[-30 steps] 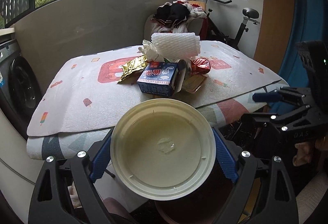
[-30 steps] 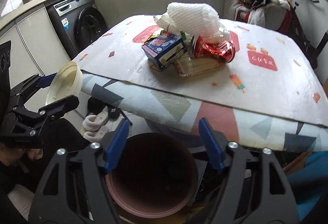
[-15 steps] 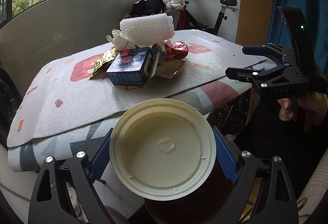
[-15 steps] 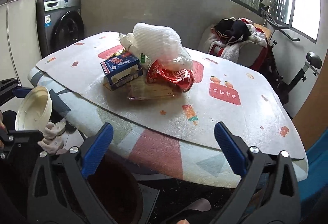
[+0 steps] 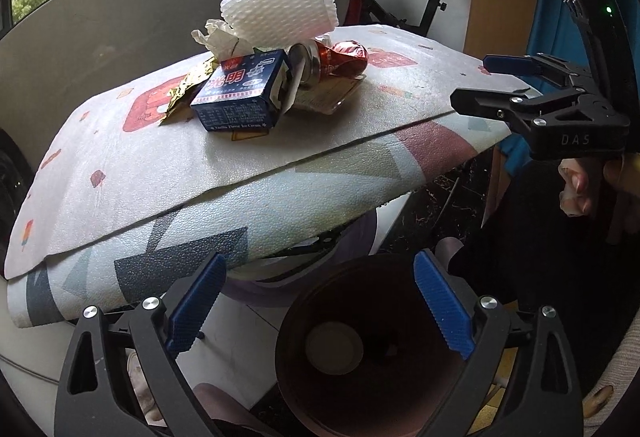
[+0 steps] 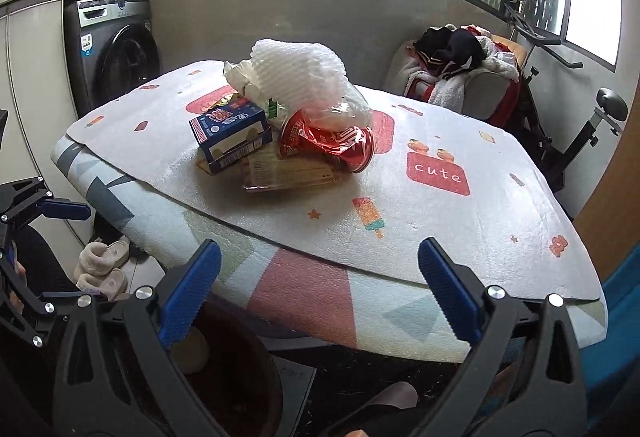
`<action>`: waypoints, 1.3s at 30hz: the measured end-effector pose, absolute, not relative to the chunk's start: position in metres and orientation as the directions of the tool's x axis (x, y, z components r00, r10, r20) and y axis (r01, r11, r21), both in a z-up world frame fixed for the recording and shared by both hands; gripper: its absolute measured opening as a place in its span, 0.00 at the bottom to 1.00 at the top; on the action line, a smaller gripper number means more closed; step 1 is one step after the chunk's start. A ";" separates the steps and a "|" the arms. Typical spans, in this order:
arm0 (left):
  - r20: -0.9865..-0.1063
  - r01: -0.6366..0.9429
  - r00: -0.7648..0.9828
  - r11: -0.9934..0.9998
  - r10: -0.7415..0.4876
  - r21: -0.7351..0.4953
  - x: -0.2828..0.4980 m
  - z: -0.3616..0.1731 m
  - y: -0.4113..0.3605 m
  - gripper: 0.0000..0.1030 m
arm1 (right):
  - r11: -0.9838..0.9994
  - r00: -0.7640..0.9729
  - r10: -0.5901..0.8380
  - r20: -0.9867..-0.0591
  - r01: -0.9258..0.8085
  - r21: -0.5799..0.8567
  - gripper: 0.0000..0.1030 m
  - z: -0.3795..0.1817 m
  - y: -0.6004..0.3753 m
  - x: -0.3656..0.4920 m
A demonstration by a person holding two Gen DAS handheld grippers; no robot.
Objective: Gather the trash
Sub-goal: 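Move the right tool over the red Coca-Cola can, then close the right tool on the red can and lift it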
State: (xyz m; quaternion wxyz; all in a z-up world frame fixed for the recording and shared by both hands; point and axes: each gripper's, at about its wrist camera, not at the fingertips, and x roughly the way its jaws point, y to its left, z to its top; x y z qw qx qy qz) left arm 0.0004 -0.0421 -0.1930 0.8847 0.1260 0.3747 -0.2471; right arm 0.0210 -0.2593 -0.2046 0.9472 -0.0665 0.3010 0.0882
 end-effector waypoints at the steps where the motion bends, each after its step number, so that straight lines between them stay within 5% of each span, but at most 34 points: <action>1: -0.722 0.521 0.603 0.853 -0.339 0.034 0.002 -0.192 -0.040 0.90 | 0.976 0.803 0.127 -0.582 -0.206 -0.073 0.94 -0.204 -0.259 0.021; 14: -0.683 0.370 0.682 0.929 -0.262 0.013 0.011 -0.182 -0.011 0.90 | 0.986 0.791 0.055 -0.609 -0.141 -0.094 0.94 -0.208 -0.263 0.029; 23: -0.660 0.340 0.703 0.940 -0.264 -0.014 0.028 -0.164 0.000 0.90 | 0.979 0.780 0.189 -0.596 -0.196 0.053 0.94 -0.190 -0.281 0.055; 32: -0.654 0.327 0.706 0.944 -0.273 -0.041 0.052 -0.162 0.001 0.90 | 0.950 0.729 0.309 -0.611 -0.261 0.169 0.50 -0.186 -0.248 0.141; 39: -0.668 0.330 0.695 0.944 -0.265 -0.031 0.061 -0.170 -0.002 0.90 | 0.954 0.699 0.300 -0.649 -0.202 0.224 0.49 -0.198 -0.225 0.193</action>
